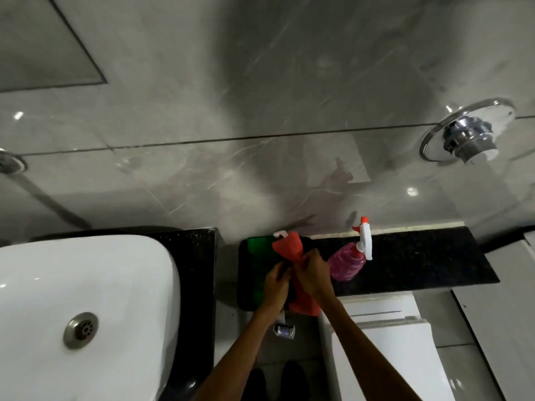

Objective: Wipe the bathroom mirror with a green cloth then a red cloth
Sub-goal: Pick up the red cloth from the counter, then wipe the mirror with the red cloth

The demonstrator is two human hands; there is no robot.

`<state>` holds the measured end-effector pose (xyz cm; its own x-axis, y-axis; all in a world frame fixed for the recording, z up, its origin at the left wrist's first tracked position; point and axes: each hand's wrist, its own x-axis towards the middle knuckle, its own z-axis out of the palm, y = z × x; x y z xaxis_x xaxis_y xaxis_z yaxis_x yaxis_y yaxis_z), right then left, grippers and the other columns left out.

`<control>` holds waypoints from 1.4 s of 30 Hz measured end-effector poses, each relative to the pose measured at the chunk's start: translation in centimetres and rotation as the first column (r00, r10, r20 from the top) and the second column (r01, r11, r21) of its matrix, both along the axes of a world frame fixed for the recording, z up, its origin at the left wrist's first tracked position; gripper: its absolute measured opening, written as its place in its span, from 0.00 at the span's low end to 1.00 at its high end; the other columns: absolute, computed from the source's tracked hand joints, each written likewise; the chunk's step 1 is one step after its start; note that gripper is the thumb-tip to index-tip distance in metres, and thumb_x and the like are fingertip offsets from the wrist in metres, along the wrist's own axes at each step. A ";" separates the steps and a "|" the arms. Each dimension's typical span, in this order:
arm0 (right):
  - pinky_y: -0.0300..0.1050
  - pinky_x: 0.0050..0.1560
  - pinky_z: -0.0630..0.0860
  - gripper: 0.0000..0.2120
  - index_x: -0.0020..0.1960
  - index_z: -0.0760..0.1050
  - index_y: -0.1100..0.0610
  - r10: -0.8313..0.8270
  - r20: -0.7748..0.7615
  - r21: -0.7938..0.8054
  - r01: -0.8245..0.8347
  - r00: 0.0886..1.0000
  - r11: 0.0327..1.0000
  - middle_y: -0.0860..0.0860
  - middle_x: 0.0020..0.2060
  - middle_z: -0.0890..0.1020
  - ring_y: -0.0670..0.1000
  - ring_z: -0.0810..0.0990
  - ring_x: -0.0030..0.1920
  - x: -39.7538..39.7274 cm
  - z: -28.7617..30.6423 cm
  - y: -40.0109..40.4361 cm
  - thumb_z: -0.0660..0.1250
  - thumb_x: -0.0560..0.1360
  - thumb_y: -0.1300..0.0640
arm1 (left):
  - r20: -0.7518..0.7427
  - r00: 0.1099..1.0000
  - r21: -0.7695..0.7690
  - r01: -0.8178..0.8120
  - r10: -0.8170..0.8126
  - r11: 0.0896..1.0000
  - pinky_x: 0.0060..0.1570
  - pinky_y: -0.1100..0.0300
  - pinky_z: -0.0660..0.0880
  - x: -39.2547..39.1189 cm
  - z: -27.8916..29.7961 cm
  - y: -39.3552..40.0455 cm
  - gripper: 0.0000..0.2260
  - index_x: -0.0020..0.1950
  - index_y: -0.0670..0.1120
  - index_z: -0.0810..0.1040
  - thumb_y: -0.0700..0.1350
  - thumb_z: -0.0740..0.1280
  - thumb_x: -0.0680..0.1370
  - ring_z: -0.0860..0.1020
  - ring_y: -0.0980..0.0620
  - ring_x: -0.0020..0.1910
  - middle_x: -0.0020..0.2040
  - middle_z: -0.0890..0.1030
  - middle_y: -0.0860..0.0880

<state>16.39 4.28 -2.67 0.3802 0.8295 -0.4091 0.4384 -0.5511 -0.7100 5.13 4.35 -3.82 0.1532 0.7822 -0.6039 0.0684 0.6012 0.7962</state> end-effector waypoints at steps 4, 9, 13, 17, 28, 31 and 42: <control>0.37 0.41 0.72 0.10 0.52 0.67 0.54 0.132 -0.063 0.298 -0.108 0.989 0.949 0.45 0.43 0.78 0.46 0.80 0.43 -1.7 8.2 -1.4 0.66 0.74 0.61 | 0.131 0.988 -0.020 -0.084 0.086 0.996 0.57 0.51 0.79 -2.4 7.9 -0.4 0.07 0.58 0.50 0.81 0.45 0.65 0.83 0.82 0.50 0.52 0.53 0.85 0.48; 0.31 0.49 0.73 0.16 0.55 0.68 0.52 0.352 -0.237 0.649 -0.122 0.905 0.751 0.37 0.45 0.80 0.32 0.77 0.44 -6.8 23.7 -0.1 0.63 0.70 0.48 | 0.387 0.915 0.184 -0.202 0.118 0.962 0.56 0.61 0.81 -9.6 21.2 0.8 0.11 0.56 0.45 0.84 0.47 0.69 0.76 0.85 0.54 0.50 0.53 0.88 0.46; 0.26 0.55 0.74 0.14 0.60 0.70 0.52 0.521 -0.193 0.824 -0.151 0.831 0.547 0.31 0.52 0.81 0.32 0.80 0.53 -12.1 34.8 2.5 0.63 0.75 0.55 | 0.427 0.899 0.420 -0.292 0.097 0.859 0.51 0.61 0.84 -16.3 32.9 3.3 0.16 0.59 0.41 0.84 0.44 0.72 0.72 0.87 0.50 0.48 0.53 0.88 0.43; 0.47 0.64 0.78 0.14 0.61 0.70 0.40 0.461 -0.070 0.924 -0.117 0.885 0.365 0.41 0.58 0.82 0.45 0.82 0.60 -19.3 45.5 5.8 0.67 0.77 0.45 | 0.338 0.935 0.698 -0.327 0.110 0.637 0.53 0.59 0.83 -23.2 45.7 6.1 0.21 0.62 0.40 0.83 0.45 0.76 0.70 0.86 0.49 0.51 0.55 0.88 0.41; 0.48 0.52 0.85 0.14 0.66 0.68 0.54 -0.210 0.099 0.976 -0.136 0.973 -0.168 0.51 0.71 0.65 0.51 0.80 0.60 -30.1 63.2 13.7 0.65 0.82 0.61 | 0.149 0.966 0.988 -0.154 0.212 0.005 0.48 0.73 0.78 -31.0 66.0 13.9 0.18 0.68 0.54 0.77 0.45 0.72 0.79 0.82 0.69 0.52 0.56 0.83 0.60; 0.49 0.51 0.81 0.13 0.66 0.73 0.54 -0.372 0.129 0.979 -0.178 0.919 -0.099 0.57 0.70 0.71 0.57 0.78 0.60 -30.5 64.8 15.8 0.62 0.82 0.55 | 0.023 0.953 0.991 0.018 0.302 -0.133 0.57 0.61 0.81 -32.1 67.6 15.8 0.23 0.73 0.60 0.71 0.49 0.72 0.79 0.81 0.62 0.58 0.63 0.82 0.55; 0.64 0.84 0.46 0.36 0.84 0.43 0.59 -0.644 0.512 0.843 -0.476 0.568 0.250 0.59 0.84 0.44 0.59 0.44 0.85 -31.3 62.0 20.3 0.49 0.84 0.42 | -0.079 0.487 0.832 0.514 0.870 -0.212 0.80 0.40 0.56 -52.1 60.0 23.4 0.31 0.84 0.48 0.42 0.53 0.50 0.83 0.48 0.49 0.84 0.85 0.43 0.49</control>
<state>-14.91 24.53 59.37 0.0953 0.2586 0.9613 0.9880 0.0933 -0.1231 -46.96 27.73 56.20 0.0495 0.2366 0.9703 0.9047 -0.4222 0.0569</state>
